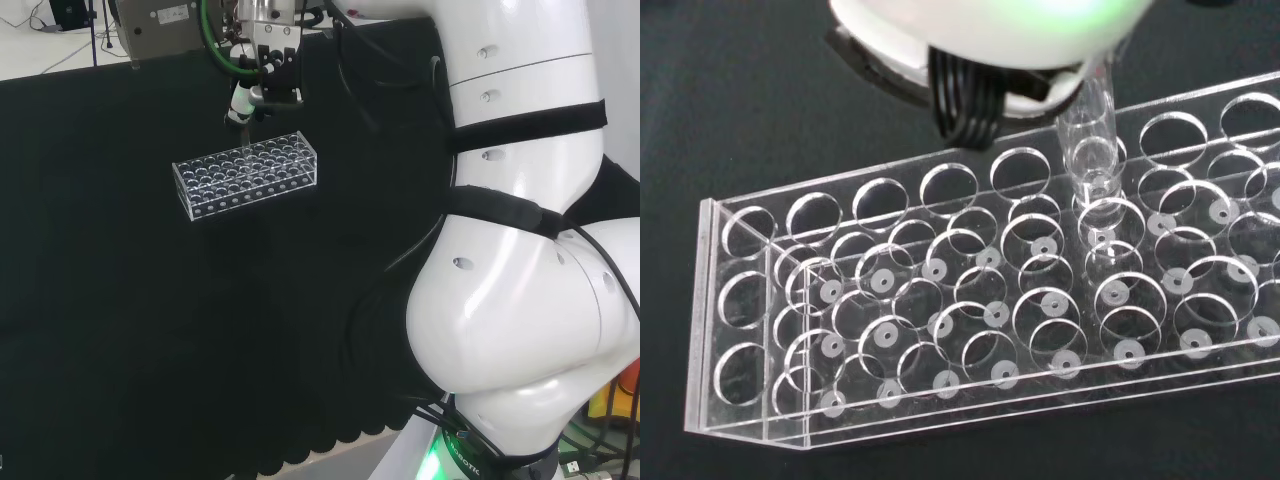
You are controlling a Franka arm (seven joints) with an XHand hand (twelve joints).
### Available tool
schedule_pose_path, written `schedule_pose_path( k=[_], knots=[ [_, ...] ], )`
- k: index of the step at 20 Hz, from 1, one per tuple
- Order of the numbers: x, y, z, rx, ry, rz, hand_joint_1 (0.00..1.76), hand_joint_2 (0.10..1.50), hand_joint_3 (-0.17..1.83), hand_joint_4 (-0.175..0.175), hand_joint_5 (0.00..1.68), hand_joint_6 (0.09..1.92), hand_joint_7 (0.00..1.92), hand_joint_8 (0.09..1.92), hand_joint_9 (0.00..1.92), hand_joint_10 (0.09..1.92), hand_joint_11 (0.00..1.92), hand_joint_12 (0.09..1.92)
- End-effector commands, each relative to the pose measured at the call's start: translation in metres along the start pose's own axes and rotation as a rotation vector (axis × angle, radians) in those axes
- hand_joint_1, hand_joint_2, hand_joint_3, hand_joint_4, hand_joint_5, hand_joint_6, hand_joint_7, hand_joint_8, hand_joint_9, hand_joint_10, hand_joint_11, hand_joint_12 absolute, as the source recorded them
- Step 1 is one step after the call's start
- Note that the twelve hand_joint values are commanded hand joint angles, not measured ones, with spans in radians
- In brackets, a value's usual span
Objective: Put the test tube back in the rack.
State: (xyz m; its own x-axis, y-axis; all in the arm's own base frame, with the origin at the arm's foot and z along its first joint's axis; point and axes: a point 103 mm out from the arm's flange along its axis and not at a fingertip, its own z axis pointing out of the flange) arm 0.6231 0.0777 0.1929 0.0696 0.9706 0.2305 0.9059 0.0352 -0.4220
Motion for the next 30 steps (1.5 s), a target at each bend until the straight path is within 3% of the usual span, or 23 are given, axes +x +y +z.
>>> schedule_pose_path(
  k=[1, 7, 18, 22, 24, 26, 28, 30],
  knots=[
    [0.002, 0.002, 0.014, 0.017, -0.002, -0.009, 1.44, 0.64, 0.58, -0.175, 1.34, 0.28, 1.42, 0.66, 1.57, 0.09, 1.15, 0.98],
    [0.007, 0.009, 0.029, 0.037, 0.008, -0.019, 1.44, 0.64, 0.58, -0.175, 1.34, 0.27, 1.42, 0.66, 1.57, 0.09, 1.15, 0.98],
    [0.005, 0.012, 0.029, 0.042, 0.015, -0.024, 1.44, 0.64, 0.58, -0.175, 1.34, 0.27, 1.42, 0.66, 1.57, 0.09, 1.14, 0.98],
    [0.003, 0.01, 0.027, 0.119, 0.058, -0.053, 1.44, 0.64, 0.58, -0.175, 1.34, 0.27, 1.42, 0.66, 1.57, 0.09, 1.14, 0.98],
    [0.003, 0.008, 0.025, 0.139, 0.073, -0.069, 1.27, 0.55, 0.67, -0.093, 1.21, 0.28, 1.16, 0.69, 1.48, 0.09, 0.88, 1.17],
    [0.003, 0.007, 0.022, 0.14, 0.086, -0.084, 1.15, 0.5, 0.7, -0.016, 0.91, 0.41, 0.76, 0.81, 1.26, 0.09, 0.63, 1.33],
    [0.004, 0.005, 0.016, 0.131, 0.094, -0.099, 1.1, 0.49, 0.68, 0.018, 0.66, 0.53, 0.49, 0.87, 1.07, 0.09, 0.46, 1.43],
    [0.006, 0.004, 0.011, 0.116, 0.095, -0.112, 1.08, 0.49, 0.66, 0.03, 0.56, 0.56, 0.35, 0.89, 0.96, 0.09, 0.38, 1.47]
  ],
)
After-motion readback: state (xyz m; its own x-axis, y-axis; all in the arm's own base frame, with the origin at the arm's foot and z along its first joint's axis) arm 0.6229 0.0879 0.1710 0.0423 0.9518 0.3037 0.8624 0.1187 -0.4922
